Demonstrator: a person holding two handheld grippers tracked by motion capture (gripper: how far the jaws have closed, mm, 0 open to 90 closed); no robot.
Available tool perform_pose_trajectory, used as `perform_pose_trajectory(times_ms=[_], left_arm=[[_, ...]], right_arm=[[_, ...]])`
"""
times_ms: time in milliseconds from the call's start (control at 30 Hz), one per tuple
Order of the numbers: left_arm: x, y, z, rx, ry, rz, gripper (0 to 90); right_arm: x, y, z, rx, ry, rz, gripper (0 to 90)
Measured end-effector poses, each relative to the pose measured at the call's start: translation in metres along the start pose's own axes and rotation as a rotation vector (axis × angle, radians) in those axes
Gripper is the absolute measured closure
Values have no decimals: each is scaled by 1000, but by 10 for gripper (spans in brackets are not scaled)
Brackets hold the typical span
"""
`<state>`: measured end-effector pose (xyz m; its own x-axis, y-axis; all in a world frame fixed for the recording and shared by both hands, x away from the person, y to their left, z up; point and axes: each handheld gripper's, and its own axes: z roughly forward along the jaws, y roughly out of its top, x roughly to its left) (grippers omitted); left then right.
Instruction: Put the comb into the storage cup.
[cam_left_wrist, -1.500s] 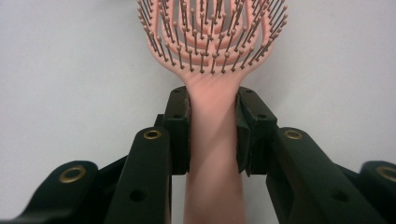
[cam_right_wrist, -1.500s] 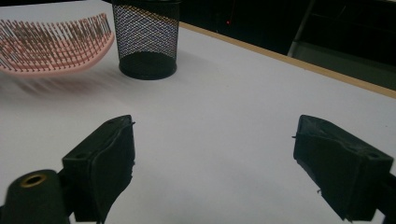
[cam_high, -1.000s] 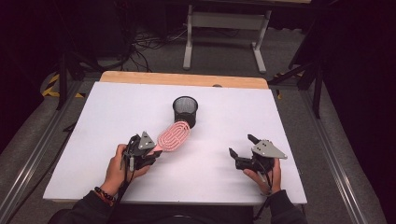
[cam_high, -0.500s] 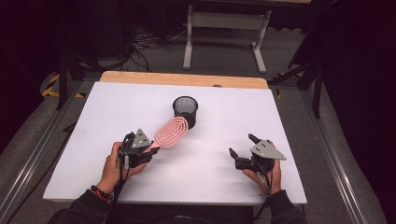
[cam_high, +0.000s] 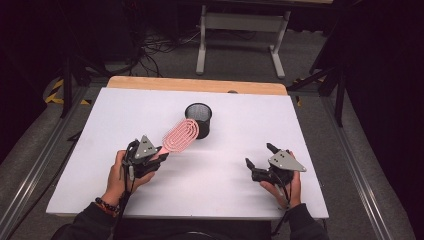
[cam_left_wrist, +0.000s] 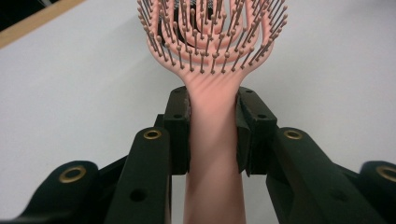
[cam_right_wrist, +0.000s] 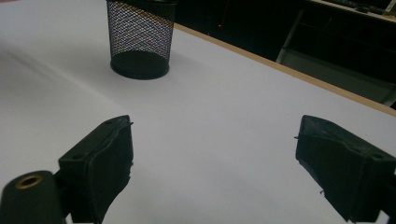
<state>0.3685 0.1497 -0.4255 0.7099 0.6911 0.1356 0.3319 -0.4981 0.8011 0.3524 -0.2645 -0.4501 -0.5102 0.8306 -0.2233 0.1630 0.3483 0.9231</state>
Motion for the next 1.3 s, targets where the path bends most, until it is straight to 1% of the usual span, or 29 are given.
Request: perform_pose_trajectory(times_ms=[100,167,233,267,333,533,700,733,800,900,967,1067,1167,1233,1300], left_arm=[[2,1,-2,-22,10,0,694],[2,1,-4,-40,9,-4,694],[2,2,-6,-59,18,8,694],[1,2,-8,-73,15,11,694],[0,3,-11,-89,32,20,694],[4,3,-14,-131,35,4,694],[5,4,-15,-161,38,3,694],[6,5,-15,-165,32,0,694],[6,5,-15,-166,34,-1,694],[7,5,-16,-182,42,4,694],[8,6,-17,-192,40,3,694],[11,7,-19,-211,61,0,694],[13,7,-21,-226,65,-5,694],[15,7,-22,-247,70,-12,694],[15,7,-23,-265,84,-12,694]], right_arm=[[0,0,0,1,-1,-4,118],[0,0,0,-1,-1,-8,118],[0,0,0,-2,-2,-7,118],[1,0,0,-2,-3,-8,118],[1,1,0,-1,-3,-15,118],[2,1,0,-2,-3,-16,118],[2,1,0,2,-2,-19,119],[2,1,0,2,-3,-20,119],[2,1,0,0,-1,-21,119],[3,1,0,-2,-7,-24,118],[3,1,0,-2,-7,-24,118],[2,1,1,0,-6,-23,118],[2,1,1,0,-6,-23,118],[2,1,0,-2,-6,-23,118],[2,1,1,-1,-5,-19,119]])
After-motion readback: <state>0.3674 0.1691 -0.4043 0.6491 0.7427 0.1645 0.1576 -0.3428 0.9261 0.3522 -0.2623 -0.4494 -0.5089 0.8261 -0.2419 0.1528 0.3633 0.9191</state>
